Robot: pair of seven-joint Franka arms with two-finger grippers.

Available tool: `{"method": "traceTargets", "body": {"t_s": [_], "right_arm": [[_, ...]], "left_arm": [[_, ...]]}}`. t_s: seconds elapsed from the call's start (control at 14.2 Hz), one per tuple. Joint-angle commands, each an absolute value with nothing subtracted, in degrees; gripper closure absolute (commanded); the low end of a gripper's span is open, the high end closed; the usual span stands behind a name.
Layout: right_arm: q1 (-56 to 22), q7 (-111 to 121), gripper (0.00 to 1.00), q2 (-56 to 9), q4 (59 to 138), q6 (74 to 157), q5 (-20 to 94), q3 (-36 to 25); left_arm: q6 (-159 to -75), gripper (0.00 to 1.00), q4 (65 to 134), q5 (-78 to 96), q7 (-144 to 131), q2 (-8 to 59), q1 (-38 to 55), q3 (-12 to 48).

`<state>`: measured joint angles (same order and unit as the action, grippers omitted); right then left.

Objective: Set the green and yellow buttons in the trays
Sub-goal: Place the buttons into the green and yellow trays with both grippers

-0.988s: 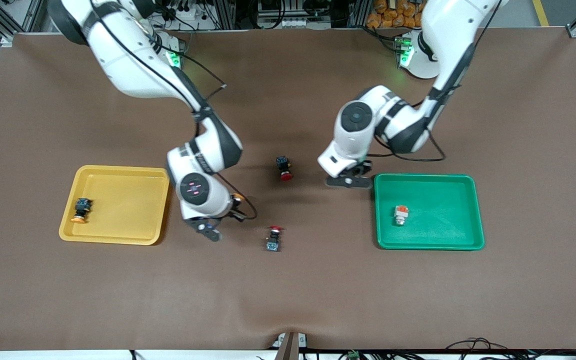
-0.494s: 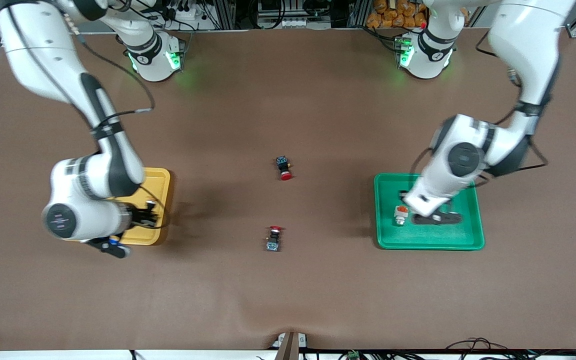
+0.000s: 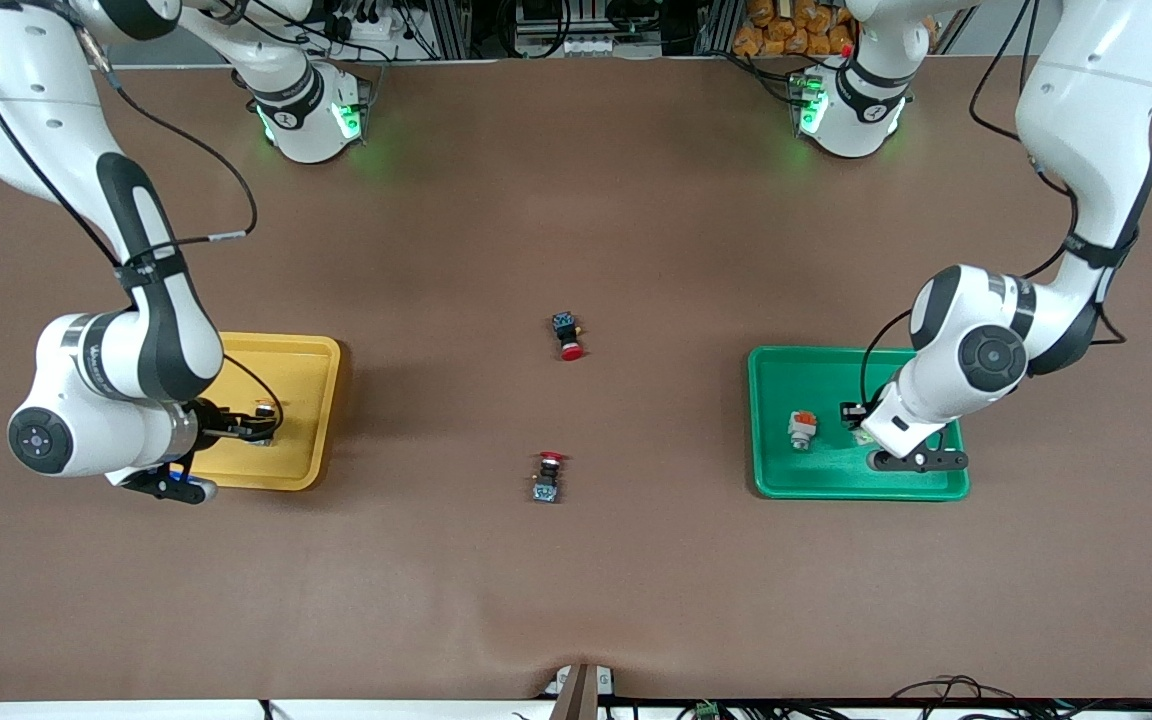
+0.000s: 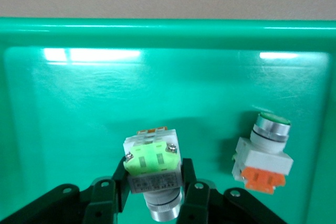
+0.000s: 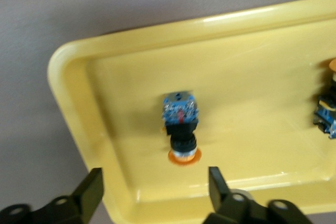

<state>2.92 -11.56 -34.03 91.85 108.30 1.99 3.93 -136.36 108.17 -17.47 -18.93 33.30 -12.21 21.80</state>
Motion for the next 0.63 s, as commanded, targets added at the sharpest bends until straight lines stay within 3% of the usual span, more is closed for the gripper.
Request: {"method": "traceTargets", "body": {"t_s": [0.0,0.07,0.14,0.21,0.35,0.56], "right_arm": [[2.7,-10.8,0.0,-27.4,98.8,109.7,1.3,4.3],[2.7,-10.7,0.0,-25.8,100.7,110.6,1.1,4.3],[2.6,-10.2,0.0,-23.8,103.3,112.5,0.6,4.4],[2.3,-8.8,0.0,-20.9,107.4,115.8,0.3,4.4],[2.2,-6.3,0.0,-14.9,116.6,124.1,0.2,4.4],[1.2,-3.9,0.0,-8.1,121.5,125.3,0.3,4.7]], "left_arm": [[-136.9,1.0,106.2,-18.8,-18.6,35.2,-12.6,22.3],[-137.0,0.95,105.9,-18.8,-18.6,35.3,-12.4,22.3],[-137.0,0.82,105.6,-18.8,-18.6,36.0,-12.5,22.3],[-137.0,0.63,105.3,-18.8,-18.6,36.4,-12.6,22.2],[-137.0,0.0,104.9,-18.8,-18.6,36.3,-12.7,21.9],[-136.9,0.0,104.6,-18.8,-18.5,35.5,-13.1,21.9]]}}
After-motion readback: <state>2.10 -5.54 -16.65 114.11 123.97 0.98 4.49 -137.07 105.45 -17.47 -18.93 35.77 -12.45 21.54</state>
